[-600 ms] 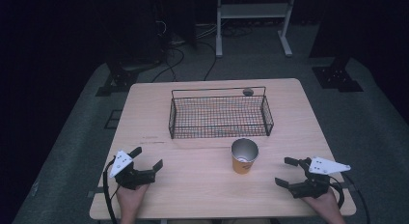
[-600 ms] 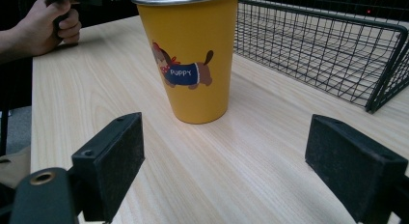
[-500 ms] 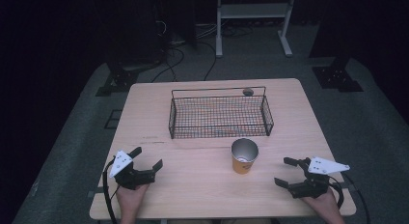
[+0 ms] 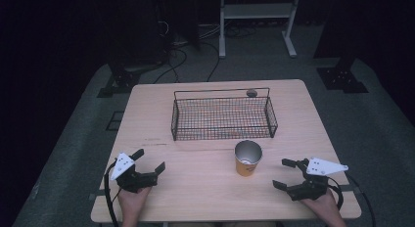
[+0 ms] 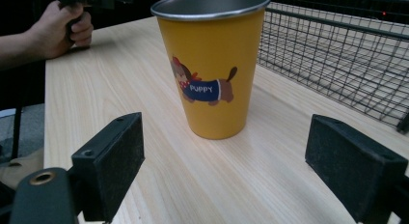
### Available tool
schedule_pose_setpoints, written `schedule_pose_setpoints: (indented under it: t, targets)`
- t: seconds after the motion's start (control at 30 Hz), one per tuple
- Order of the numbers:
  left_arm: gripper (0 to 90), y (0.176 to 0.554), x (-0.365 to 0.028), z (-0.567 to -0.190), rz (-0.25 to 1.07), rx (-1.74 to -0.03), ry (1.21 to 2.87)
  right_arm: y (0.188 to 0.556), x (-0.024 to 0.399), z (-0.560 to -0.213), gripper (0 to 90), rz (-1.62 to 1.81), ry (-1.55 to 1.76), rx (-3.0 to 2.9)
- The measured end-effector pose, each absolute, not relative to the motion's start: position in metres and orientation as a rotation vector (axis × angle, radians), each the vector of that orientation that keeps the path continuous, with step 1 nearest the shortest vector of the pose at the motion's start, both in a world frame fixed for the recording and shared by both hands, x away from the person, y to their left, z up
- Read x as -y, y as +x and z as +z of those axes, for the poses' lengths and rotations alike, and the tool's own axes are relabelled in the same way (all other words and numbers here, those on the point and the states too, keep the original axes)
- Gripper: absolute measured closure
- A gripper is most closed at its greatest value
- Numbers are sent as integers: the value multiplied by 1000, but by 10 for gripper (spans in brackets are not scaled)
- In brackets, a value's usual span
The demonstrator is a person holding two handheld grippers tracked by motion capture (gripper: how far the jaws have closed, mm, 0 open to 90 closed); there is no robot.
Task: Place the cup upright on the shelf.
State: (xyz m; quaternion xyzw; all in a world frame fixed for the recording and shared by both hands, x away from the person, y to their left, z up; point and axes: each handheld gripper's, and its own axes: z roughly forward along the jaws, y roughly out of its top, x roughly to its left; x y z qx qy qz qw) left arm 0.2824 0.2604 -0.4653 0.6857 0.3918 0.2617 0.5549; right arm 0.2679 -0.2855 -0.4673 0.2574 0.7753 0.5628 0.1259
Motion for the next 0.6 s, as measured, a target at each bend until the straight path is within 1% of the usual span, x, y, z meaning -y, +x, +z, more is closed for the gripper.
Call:
schedule_pose_setpoints:
  t: [0.6]
  targets:
    - [0, 282, -260, -465, 619, -928, 1622, 282, 265, -454, 127, 1637, 709, -2296]
